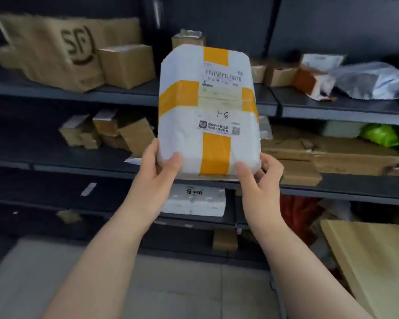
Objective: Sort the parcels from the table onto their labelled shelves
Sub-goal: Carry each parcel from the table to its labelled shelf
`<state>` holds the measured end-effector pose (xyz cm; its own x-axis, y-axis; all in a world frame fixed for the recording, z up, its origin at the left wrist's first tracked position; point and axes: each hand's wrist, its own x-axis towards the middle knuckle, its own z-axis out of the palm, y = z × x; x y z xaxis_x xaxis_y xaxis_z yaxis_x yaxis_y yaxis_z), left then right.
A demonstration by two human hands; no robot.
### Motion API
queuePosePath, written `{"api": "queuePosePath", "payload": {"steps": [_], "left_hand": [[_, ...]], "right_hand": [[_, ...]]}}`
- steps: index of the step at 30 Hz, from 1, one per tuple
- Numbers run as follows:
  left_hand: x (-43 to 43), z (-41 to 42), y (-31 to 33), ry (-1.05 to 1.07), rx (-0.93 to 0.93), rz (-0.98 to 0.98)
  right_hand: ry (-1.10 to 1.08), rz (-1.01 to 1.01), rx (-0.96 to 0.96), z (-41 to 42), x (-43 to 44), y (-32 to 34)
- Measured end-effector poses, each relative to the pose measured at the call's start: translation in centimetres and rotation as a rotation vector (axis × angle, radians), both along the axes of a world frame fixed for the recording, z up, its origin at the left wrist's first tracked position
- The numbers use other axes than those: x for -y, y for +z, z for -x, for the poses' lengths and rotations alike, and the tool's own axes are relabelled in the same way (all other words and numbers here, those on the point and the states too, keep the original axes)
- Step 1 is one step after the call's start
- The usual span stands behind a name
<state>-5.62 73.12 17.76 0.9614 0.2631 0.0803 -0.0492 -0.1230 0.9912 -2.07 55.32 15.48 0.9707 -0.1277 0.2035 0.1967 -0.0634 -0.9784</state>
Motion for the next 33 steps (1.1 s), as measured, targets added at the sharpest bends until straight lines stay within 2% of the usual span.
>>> {"api": "queuePosePath", "payload": {"steps": [7,11,20,24,33], "left_hand": [[-6.6,7.1,-1.0,0.465,0.002,0.004],[-7.8,11.8,-2.5,0.642,-0.057,0.021],[-11.1,23.6,-5.5,1.159,-0.185,0.06],[-16.1,27.6,-6.9,1.263,-0.207,0.064],[-28.5,34.3,-8.8,1.278,-0.244,0.085]], "right_hand": [[0.434,0.03,-0.045,-0.1,-8.4,0.0],[0.638,0.078,-0.088,1.0,-12.3,-1.2],[1.061,0.235,-0.108,9.0,-23.1,-5.4],[1.191,0.279,-0.121,12.5,-29.2,-6.4],[1.238,0.285,-0.181,18.9,-42.4,-8.6]]}}
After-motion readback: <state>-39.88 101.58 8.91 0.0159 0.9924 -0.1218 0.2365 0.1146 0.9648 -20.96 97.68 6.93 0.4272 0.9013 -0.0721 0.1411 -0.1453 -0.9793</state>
